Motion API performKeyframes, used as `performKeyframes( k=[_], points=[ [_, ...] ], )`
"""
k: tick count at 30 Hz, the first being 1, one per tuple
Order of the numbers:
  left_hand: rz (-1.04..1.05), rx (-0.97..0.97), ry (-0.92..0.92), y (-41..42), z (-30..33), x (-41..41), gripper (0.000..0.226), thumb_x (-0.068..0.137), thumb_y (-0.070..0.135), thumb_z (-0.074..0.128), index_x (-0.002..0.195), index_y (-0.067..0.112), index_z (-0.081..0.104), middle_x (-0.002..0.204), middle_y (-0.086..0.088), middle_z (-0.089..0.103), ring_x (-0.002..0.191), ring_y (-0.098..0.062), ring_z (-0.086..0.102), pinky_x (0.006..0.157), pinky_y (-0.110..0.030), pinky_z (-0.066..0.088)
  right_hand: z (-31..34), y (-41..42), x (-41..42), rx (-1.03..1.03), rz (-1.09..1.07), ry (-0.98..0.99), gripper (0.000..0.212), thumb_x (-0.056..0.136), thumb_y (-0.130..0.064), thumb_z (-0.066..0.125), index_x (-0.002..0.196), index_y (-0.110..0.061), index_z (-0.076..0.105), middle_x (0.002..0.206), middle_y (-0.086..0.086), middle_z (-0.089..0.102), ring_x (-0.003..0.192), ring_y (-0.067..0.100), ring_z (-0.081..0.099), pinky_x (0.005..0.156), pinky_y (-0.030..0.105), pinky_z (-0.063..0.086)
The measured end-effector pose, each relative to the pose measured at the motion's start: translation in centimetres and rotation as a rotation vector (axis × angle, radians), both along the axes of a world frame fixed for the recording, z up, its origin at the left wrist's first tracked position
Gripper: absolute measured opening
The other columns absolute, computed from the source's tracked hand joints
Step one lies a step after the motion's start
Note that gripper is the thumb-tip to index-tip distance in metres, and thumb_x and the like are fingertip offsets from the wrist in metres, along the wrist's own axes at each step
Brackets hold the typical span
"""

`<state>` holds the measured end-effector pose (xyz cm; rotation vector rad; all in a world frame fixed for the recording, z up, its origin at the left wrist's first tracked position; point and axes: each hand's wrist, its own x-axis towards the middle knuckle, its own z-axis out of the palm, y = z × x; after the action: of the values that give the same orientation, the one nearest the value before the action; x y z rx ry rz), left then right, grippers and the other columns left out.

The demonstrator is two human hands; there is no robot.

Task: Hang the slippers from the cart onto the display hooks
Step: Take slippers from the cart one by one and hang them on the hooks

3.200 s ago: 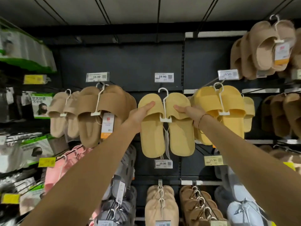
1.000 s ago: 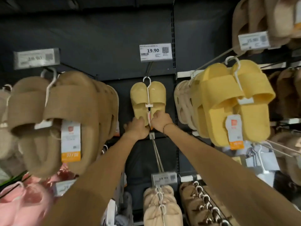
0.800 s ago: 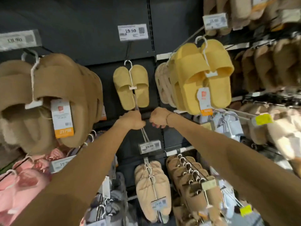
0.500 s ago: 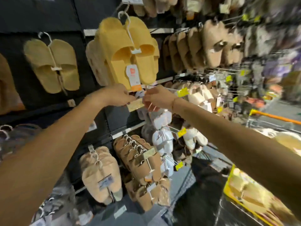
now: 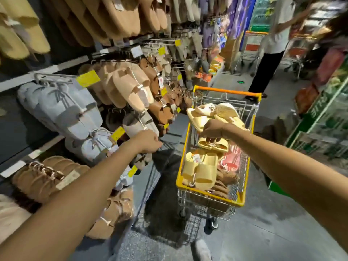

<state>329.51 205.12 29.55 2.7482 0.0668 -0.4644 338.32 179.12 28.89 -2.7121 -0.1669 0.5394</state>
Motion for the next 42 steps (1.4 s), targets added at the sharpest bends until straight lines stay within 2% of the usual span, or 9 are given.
performKeyframes(
  k=[3,6,9,12,17,22,25,34,42],
  points=[
    [-0.075,0.01,0.091,-5.3,-5.1,4.9,0.038,0.094,0.038,0.058,0.064,0.016,0.054,0.071,-0.008,0.058,0.081,-0.032,0.065,0.068,-0.036,0.046,-3.5,-4.0,3.8,-0.099,-0.046,-0.011,0.022,0.089,-0.021,0.061,0.102,-0.005,0.066,0.085,0.005,0.069,0.07,0.017,0.064,0.056,0.03,0.054],
    [-0.139,-0.015,0.16,-10.4,-7.4,9.9,0.04,0.097,0.034,0.056,0.063,0.015,0.044,0.066,-0.007,0.045,0.064,-0.026,0.046,0.057,-0.037,0.03,-5.8,-6.5,7.7,-0.175,-0.029,-0.044,0.032,0.092,-0.026,0.06,0.117,-0.006,0.064,0.098,0.006,0.06,0.085,0.019,0.055,0.068,0.028,0.043],
    [-0.15,-0.03,0.147,-14.2,-8.3,15.5,0.038,0.097,0.034,0.055,0.065,0.014,0.049,0.064,-0.006,0.048,0.061,-0.027,0.048,0.056,-0.033,0.036,-7.0,-8.0,11.8,-0.134,-0.074,-0.036,0.026,0.095,-0.023,0.058,0.115,-0.007,0.065,0.103,0.009,0.062,0.089,0.02,0.055,0.066,0.026,0.044],
    [-0.141,-0.064,0.119,-16.8,-9.1,20.4,0.032,0.096,0.034,0.055,0.072,0.012,0.056,0.077,-0.007,0.058,0.077,-0.029,0.061,0.062,-0.034,0.043,-8.2,-9.3,15.8,-0.094,-0.082,-0.059,0.023,0.092,-0.023,0.059,0.112,-0.012,0.064,0.108,0.01,0.063,0.096,0.025,0.057,0.074,0.027,0.042],
    [-0.116,-0.061,0.15,-19.7,-10.7,27.0,0.039,0.096,0.031,0.052,0.114,0.0,0.065,0.115,-0.022,0.065,0.108,-0.039,0.062,0.089,-0.044,0.052,-10.0,-11.4,22.8,0.013,-0.174,-0.091,0.013,0.086,-0.021,0.066,0.077,-0.018,0.057,0.083,0.003,0.06,0.077,0.018,0.058,0.056,0.023,0.036],
    [-0.078,-0.083,0.135,-21.8,-12.3,33.0,0.025,0.096,0.034,0.055,0.104,0.012,0.064,0.107,-0.011,0.067,0.104,-0.032,0.063,0.091,-0.041,0.053,-10.3,-12.5,30.1,0.034,-0.121,-0.24,0.005,0.091,-0.023,0.063,0.091,-0.02,0.059,0.095,0.005,0.064,0.088,0.021,0.059,0.07,0.029,0.042],
    [-0.046,-0.087,0.103,-22.7,-13.5,36.1,0.029,0.092,0.036,0.057,0.103,0.01,0.066,0.104,-0.015,0.069,0.098,-0.035,0.064,0.09,-0.046,0.054,-11.2,-11.9,34.4,-0.133,-0.055,-0.354,0.025,0.091,-0.034,0.062,0.107,-0.014,0.062,0.11,0.011,0.062,0.105,0.029,0.056,0.086,0.039,0.048],
    [0.047,-0.182,0.08,-22.3,-18.0,38.6,0.013,0.095,0.03,0.053,0.09,0.018,0.05,0.093,-0.005,0.059,0.091,-0.029,0.058,0.075,-0.038,0.049,-17.3,-6.9,41.6,-0.428,0.162,-0.296,0.034,0.093,-0.031,0.056,0.125,-0.019,0.061,0.132,0.007,0.058,0.131,0.031,0.04,0.114,0.052,0.021],
    [0.235,-0.284,0.088,-18.9,-18.7,38.9,0.026,0.103,0.027,0.043,0.115,0.009,0.056,0.115,-0.013,0.063,0.112,-0.034,0.059,0.097,-0.043,0.051,-18.9,-6.1,41.1,-0.37,0.032,-0.468,0.034,0.085,-0.018,0.068,0.117,-0.015,0.057,0.112,0.008,0.068,0.113,0.028,0.053,0.095,0.041,0.037]
  ],
)
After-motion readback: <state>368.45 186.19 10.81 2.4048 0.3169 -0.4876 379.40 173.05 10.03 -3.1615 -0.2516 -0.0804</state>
